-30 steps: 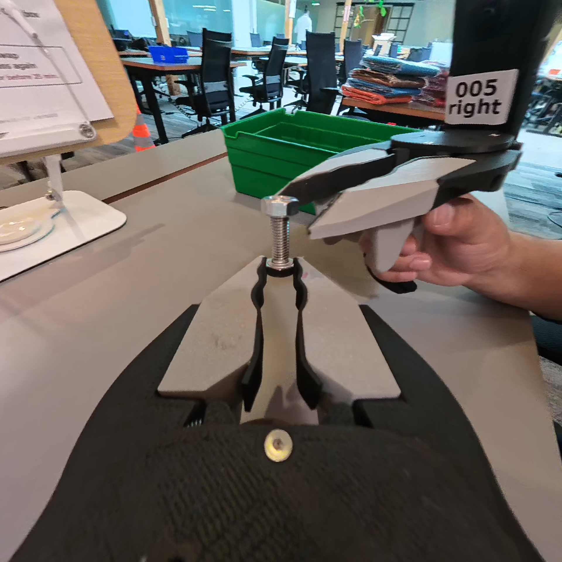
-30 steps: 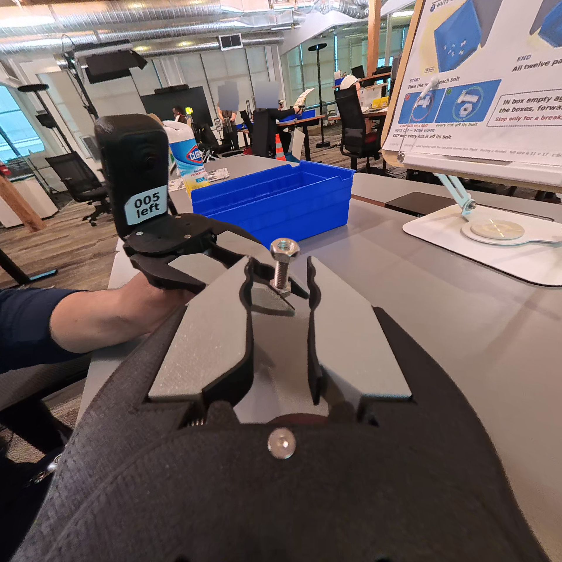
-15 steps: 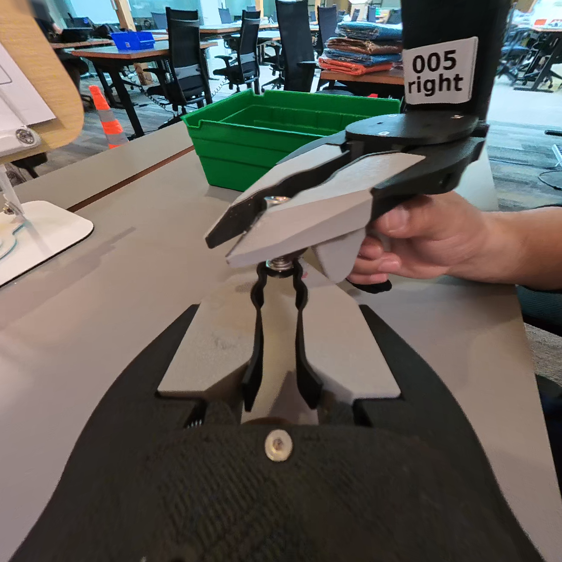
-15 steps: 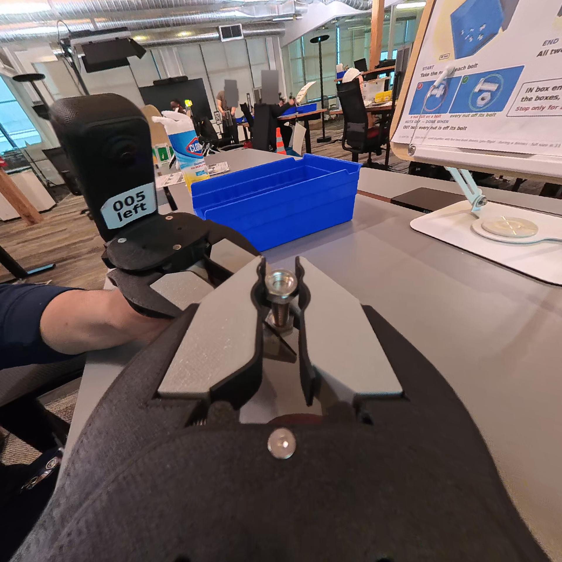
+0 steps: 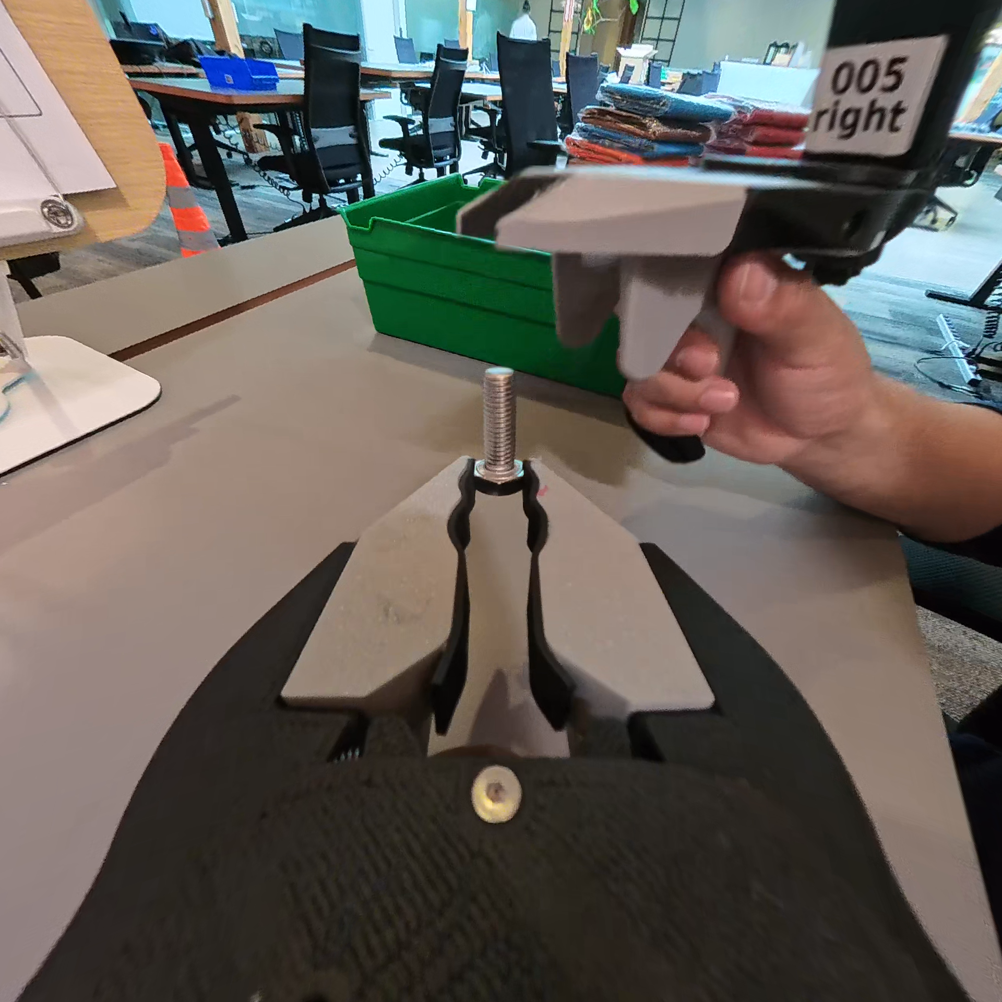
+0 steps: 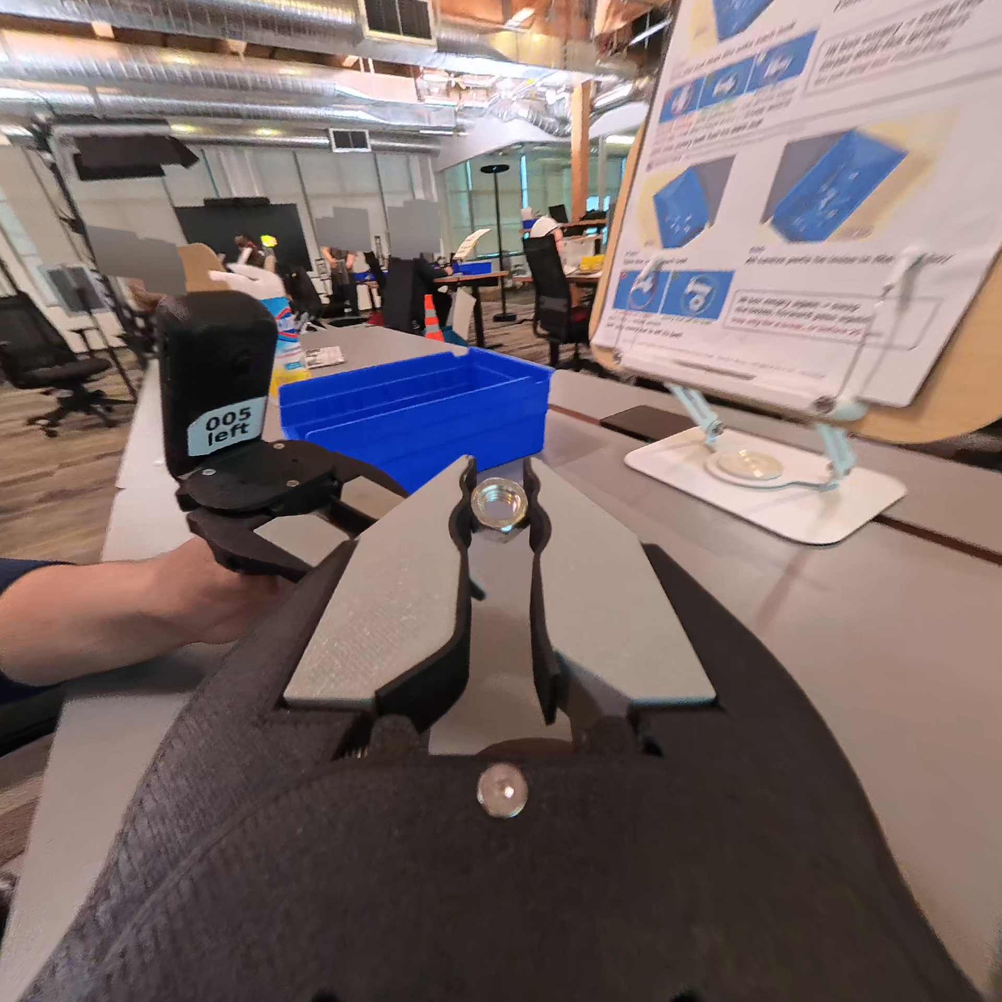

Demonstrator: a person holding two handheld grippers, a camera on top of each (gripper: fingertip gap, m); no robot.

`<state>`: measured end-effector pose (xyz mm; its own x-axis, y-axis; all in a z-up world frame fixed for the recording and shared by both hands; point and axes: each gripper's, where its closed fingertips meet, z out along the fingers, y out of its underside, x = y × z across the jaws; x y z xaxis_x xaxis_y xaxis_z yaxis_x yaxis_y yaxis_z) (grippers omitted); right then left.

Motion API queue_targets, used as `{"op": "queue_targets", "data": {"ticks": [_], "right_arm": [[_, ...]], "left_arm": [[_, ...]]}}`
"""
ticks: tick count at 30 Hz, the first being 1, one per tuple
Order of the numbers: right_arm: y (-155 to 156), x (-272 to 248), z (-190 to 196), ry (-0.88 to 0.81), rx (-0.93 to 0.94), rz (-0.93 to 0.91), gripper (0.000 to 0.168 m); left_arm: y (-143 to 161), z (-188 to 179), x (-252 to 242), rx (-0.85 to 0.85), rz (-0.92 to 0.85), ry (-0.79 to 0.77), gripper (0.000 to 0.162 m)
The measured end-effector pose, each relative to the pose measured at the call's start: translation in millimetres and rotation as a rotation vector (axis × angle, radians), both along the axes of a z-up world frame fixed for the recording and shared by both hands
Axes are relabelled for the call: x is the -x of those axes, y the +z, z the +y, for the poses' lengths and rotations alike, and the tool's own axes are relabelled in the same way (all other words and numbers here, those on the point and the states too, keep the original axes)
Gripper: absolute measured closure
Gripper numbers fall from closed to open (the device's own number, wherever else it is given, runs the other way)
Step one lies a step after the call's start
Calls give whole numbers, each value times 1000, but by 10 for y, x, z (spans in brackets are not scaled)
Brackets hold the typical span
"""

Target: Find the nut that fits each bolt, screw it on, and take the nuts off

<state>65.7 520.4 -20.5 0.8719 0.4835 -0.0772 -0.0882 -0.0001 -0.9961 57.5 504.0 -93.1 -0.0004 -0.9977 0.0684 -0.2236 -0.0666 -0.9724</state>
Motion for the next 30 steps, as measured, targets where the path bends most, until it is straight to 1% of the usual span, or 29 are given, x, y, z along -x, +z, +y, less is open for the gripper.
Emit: {"op": "queue_targets", "data": {"ticks": [2,4,6,8,9,11,12,14,16,17,19,22,25,26,27,28,30], "right_arm": [[132,-128,-55,-58,-48,-45,154],[332,-325,-158,-123,-70,-81,154],[548,-728,-296,-261,-86,-166,154],[605,-1273,-442,-405,-19,-264,154],[553,-1586,-511,-478,39,-305,155],[319,-2194,-622,-596,179,-355,155],[186,-2436,-645,-623,235,-349,154],[-160,-2737,-636,-610,383,-283,154],[-502,-2844,-553,-564,526,-217,154],[-641,-2890,-477,-555,579,-215,154],[-896,-3056,-298,-591,685,-281,154],[-1157,-3291,23,-635,784,-359,154],[-1485,-3423,208,-626,907,-349,153],[-1576,-3441,227,-623,940,-338,150],[-1625,-3462,235,-628,956,-333,146],[-1611,-3479,242,-640,947,-322,144],[-1485,-3523,186,-685,923,-298,137]], "left_arm": [[-30,-9,-3,8,6,-12,147],[-69,-38,-10,23,15,-32,147],[-116,-61,-22,30,32,-44,147],[-141,-111,-35,32,44,-65,147],[-149,-139,-40,30,49,-75,147],[-147,-190,-47,21,52,-91,147],[-141,-215,-50,16,50,-98,147],[-131,-261,-57,9,49,-111,147],[-141,-273,-62,-7,54,-111,147],[-151,-264,-62,-19,58,-106,147],[-162,-247,-59,-26,57,-102,147],[-180,-220,-57,-17,62,-99,147],[-172,-190,-48,-16,59,-90,147],[-169,-174,-46,-16,60,-82,147],[-168,-159,-42,-19,62,-76,147],[-165,-149,-39,-21,62,-73,147],[-149,-146,-34,-14,58,-73,147]]}}
